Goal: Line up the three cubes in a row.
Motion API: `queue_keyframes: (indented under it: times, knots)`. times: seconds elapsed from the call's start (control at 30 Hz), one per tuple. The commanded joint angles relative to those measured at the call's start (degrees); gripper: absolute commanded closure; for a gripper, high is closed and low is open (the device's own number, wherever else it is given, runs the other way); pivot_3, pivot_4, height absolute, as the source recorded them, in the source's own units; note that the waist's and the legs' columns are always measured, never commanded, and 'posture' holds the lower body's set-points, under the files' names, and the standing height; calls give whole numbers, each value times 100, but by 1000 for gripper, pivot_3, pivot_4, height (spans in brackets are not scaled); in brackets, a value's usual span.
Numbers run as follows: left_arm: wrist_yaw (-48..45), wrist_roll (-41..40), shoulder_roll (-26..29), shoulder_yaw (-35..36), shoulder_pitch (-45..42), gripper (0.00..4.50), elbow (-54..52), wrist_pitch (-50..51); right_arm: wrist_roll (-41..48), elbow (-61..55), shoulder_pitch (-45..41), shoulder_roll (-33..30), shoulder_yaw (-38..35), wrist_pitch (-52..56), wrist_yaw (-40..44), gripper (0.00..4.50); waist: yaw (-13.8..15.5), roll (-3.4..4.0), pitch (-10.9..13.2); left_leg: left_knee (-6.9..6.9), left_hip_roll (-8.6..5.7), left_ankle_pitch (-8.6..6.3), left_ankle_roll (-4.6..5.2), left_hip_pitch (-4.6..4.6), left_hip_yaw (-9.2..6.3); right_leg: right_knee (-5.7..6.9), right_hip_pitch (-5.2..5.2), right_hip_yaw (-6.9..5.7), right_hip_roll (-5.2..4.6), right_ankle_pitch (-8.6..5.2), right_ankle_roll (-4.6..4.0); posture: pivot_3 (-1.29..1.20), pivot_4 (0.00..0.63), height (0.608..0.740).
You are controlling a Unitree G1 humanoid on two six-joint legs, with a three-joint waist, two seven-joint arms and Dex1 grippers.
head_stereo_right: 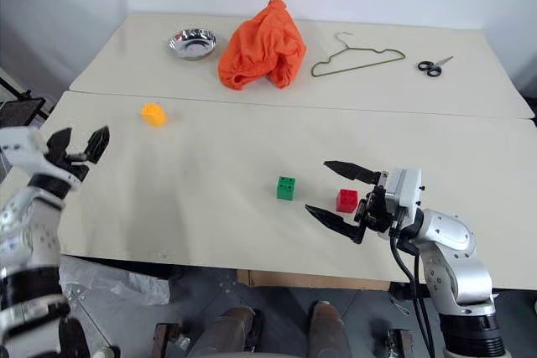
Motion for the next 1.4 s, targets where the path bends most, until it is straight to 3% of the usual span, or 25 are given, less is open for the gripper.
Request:
queue_keyframes:
  times: [0.03,0.2,0.43,0.93,1.03,1.3,1.4]
  knots:
    - [-563,356,278,-453,-548,39,959,-161,50,-289,-87,-46,-11,-7,-53,0,-17,0,0,-1,-1,0,0,0,0,2,0,-1,-1,0,0,0,150,740]
    - [-1001,746,414,-877,-1489,39,2318,-733,86,-387,-153,-68,-34,57,-149,0,-62,-2,1,-5,-2,-1,2,-2,-1,9,1,-9,-3,0,1,0,150,740]
    - [-629,1206,102,-1157,-2430,39,3799,-1398,67,-519,-94,-57,51,142,-237,0,-83,-2,1,-6,-4,0,3,-4,-1,11,0,-10,-3,1,1,0,150,740]
    - [-253,1720,-99,-1357,-3123,39,4764,-1721,88,-782,225,-133,-121,249,-456,0,-87,-7,3,-3,-7,-1,5,-6,5,41,-13,-13,-6,1,2,0,150,740]
    - [-196,1738,-115,-1338,-3162,653,4831,-1664,75,-804,263,-129,-122,236,-496,0,-92,-8,3,-2,-6,-1,5,-6,6,42,-14,-12,-6,1,2,0,150,740]
    - [-129,1727,-146,-1229,-3227,3061,4874,-1654,43,-839,343,-124,-147,189,-596,0,-81,-8,2,0,-7,-1,5,-6,6,45,-15,-13,-7,1,2,0,150,740]
    - [-213,1666,-140,-1159,-3192,3061,4851,-1710,32,-864,383,-114,-142,170,-632,0,-80,-8,2,0,-10,-1,6,-6,6,45,-15,-12,-8,1,2,0,150,740]
